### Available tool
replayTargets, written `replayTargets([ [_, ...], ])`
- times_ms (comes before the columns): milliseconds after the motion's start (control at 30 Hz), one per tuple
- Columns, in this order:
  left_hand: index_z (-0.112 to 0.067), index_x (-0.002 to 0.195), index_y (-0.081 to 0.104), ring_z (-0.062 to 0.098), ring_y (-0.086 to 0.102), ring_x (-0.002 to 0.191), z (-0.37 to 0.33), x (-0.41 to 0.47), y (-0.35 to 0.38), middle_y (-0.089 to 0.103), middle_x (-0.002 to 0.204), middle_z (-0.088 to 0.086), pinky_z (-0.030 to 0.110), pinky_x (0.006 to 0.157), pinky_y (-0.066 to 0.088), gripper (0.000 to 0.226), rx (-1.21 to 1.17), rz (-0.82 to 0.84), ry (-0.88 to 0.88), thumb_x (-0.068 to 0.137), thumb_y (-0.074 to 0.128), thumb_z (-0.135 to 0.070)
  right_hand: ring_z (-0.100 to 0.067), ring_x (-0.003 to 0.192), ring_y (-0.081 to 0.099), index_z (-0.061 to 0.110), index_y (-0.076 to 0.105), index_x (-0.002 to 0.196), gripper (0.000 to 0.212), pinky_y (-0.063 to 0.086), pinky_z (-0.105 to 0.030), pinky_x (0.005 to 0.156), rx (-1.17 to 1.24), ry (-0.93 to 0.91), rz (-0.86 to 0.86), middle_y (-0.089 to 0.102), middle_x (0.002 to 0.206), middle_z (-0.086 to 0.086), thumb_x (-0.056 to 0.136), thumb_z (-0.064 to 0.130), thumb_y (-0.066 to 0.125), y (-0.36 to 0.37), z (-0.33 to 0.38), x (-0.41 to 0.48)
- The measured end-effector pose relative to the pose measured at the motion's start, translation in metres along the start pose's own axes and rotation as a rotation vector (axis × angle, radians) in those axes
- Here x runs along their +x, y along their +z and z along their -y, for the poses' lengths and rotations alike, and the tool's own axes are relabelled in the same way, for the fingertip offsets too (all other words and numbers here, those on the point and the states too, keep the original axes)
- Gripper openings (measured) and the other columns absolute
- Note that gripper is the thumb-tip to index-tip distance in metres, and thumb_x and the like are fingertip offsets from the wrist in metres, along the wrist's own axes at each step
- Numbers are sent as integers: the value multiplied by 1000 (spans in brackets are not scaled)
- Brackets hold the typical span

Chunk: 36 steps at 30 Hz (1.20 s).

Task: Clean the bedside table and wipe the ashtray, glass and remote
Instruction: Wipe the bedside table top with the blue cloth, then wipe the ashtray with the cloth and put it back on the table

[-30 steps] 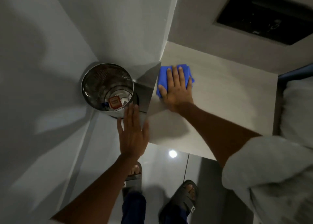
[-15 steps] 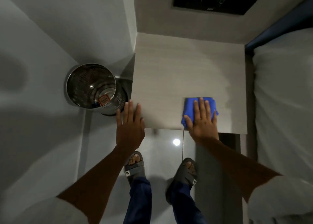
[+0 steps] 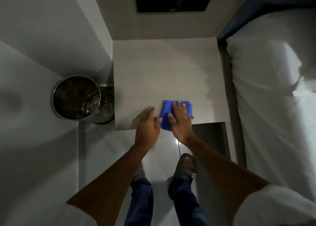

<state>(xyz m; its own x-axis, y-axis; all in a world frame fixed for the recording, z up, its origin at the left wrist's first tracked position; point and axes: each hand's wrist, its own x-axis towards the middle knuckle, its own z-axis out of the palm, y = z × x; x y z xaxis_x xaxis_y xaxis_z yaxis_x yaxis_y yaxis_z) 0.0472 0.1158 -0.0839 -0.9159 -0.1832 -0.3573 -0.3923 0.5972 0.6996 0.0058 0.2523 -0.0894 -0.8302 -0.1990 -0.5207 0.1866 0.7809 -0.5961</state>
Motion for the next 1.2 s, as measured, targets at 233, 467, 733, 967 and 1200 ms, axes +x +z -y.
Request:
replayTargets([
  [233, -7, 112, 67, 26, 70, 89, -21, 18, -1, 74, 103, 13, 44, 85, 58, 34, -445, 28, -475, 81, 74, -20, -16, 130, 45, 16, 40, 139, 66, 36, -35, 111, 656, 109, -71, 49, 138, 1, 81, -16, 36, -29, 23, -12],
  [467, -11, 109, 64, 19, 66, 82, -66, -17, -23, 70, 100, 6, 28, 65, 50, 32, -571, 81, -459, 81, 73, -24, -20, 127, 47, 15, 31, 145, 78, 49, -26, 90, 701, 211, -94, 44, 138, -1, 81, 7, 74, -54, 20, -61],
  [733, -12, 98, 70, 26, 71, 86, -152, -45, -28, 74, 97, 10, 38, 78, 57, 27, -786, 278, -398, 74, 75, -22, -24, 80, 73, 10, 69, 101, 32, 57, -34, 64, 1015, 235, -162, 76, 96, -7, 74, 17, 83, -141, 5, -134],
  [967, -18, 107, 67, 24, 70, 94, -262, -50, 44, 73, 105, 10, 38, 88, 56, 26, -439, 374, -110, 81, 71, -20, -22, 84, 66, 14, 52, 107, 34, 55, -45, 81, 751, 270, -470, 67, 91, -3, 75, 17, 64, -232, -42, -183],
  [1200, -15, 119, 66, 17, 66, 100, -351, -70, 125, 72, 111, 1, 27, 91, 52, 32, -140, 485, 113, 88, 60, -17, -18, 126, 50, 7, 50, 137, 69, 34, -20, 109, 92, 109, -925, 56, 137, -13, 71, -12, 52, -306, -107, -252],
])
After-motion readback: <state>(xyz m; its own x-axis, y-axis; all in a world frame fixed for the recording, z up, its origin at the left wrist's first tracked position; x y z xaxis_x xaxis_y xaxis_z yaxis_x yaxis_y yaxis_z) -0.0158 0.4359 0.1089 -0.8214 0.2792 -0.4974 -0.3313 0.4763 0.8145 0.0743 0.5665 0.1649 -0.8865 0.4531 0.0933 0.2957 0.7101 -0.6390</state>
